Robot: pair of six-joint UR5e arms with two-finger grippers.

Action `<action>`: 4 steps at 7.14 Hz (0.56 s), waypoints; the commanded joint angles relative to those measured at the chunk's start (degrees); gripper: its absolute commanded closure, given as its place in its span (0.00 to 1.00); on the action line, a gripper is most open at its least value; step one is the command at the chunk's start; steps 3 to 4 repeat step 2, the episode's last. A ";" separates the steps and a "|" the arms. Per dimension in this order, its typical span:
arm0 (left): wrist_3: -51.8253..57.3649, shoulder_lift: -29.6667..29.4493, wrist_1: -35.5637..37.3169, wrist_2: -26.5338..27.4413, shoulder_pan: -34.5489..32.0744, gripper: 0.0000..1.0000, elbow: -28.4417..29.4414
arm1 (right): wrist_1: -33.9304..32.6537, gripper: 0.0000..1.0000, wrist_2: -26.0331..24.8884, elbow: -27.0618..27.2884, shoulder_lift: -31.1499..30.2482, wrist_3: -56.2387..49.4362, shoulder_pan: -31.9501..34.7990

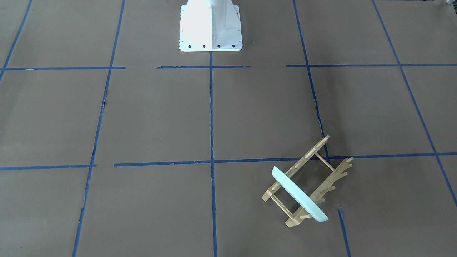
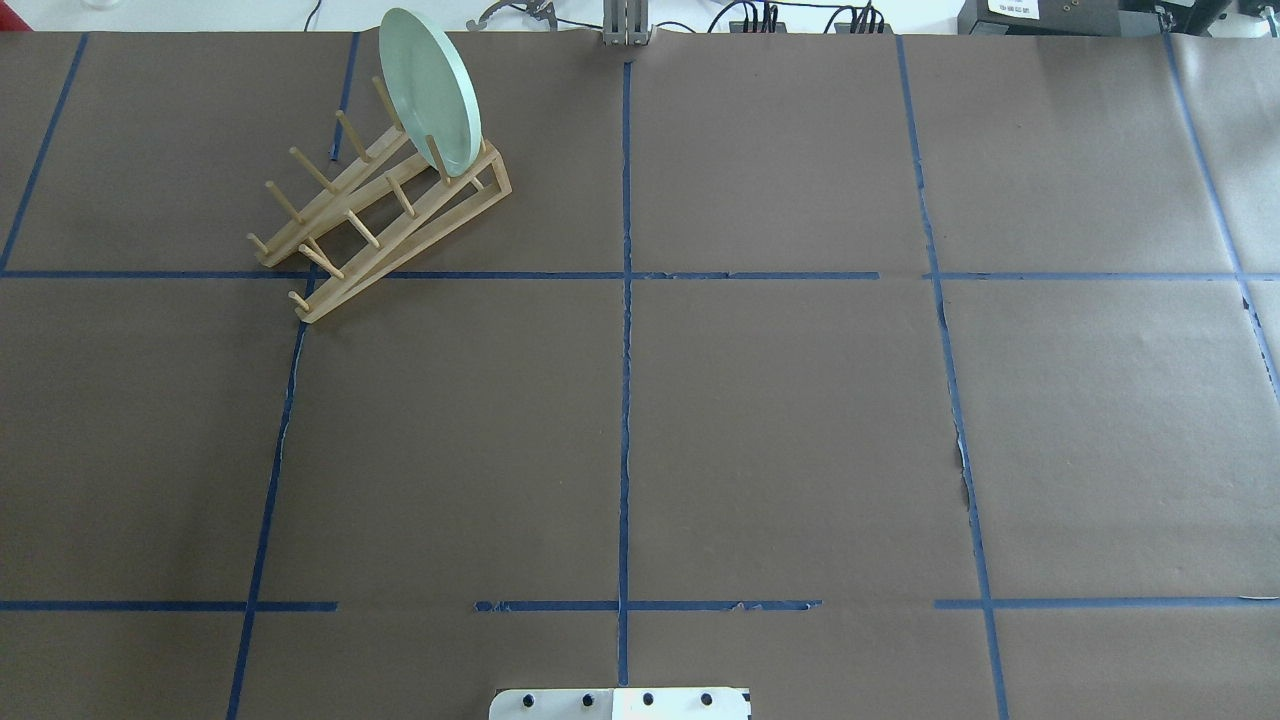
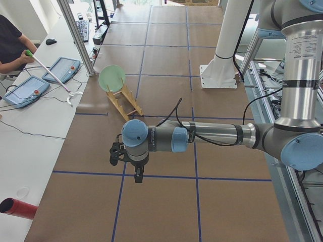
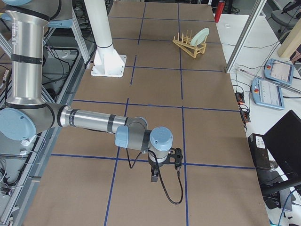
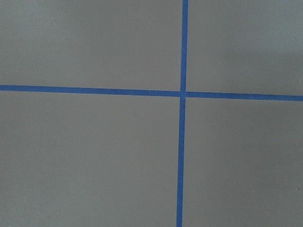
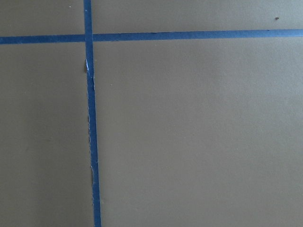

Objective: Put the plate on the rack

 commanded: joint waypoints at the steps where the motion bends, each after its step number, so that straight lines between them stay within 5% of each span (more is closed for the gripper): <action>1: 3.92 0.50 0.38 0.08 0.18 0.00 0.48 | 0.00 0.00 0.00 -0.04 0.00 0.00 0.00; 4: 3.85 -0.01 1.42 0.08 0.18 0.00 1.36 | 0.00 0.00 0.00 0.05 0.00 0.00 0.00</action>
